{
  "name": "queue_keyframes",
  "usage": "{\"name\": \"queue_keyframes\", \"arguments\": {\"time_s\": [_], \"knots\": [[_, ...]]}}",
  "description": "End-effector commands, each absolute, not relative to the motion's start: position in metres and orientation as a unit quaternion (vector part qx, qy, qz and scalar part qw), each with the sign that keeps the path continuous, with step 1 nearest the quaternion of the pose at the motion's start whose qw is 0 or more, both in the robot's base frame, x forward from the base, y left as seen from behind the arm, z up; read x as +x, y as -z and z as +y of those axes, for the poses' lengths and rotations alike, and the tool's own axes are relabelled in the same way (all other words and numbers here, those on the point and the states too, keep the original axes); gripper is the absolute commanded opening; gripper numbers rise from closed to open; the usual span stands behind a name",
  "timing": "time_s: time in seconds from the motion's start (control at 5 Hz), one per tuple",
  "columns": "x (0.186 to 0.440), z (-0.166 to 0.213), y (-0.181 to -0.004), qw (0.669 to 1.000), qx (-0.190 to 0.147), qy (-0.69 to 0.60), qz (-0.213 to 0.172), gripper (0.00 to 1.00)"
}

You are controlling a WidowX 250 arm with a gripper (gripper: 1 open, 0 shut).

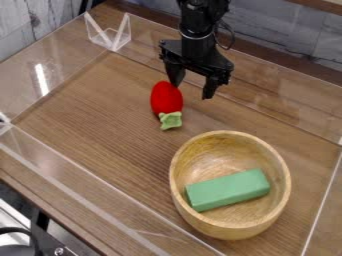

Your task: Move the red fruit to the right side of the table

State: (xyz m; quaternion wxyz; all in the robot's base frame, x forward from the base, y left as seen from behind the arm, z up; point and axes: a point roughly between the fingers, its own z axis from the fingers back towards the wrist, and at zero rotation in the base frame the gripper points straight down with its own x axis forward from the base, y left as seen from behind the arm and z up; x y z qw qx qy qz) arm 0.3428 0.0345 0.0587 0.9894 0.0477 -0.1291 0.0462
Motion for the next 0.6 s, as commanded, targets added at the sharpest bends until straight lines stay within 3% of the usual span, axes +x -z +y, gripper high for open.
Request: {"name": "queue_keyframes", "arguments": {"time_s": [0.0,0.2,0.4], "knots": [[0.3432,0.0391,-0.0534,0.988,0.053,-0.059,-0.132,1.0],[0.3472,0.0387,-0.046,0.99,0.053,-0.044,-0.125,0.0],[0.3522,0.0358,-0.0446,0.99,0.052,-0.027,-0.125,0.0]]}}
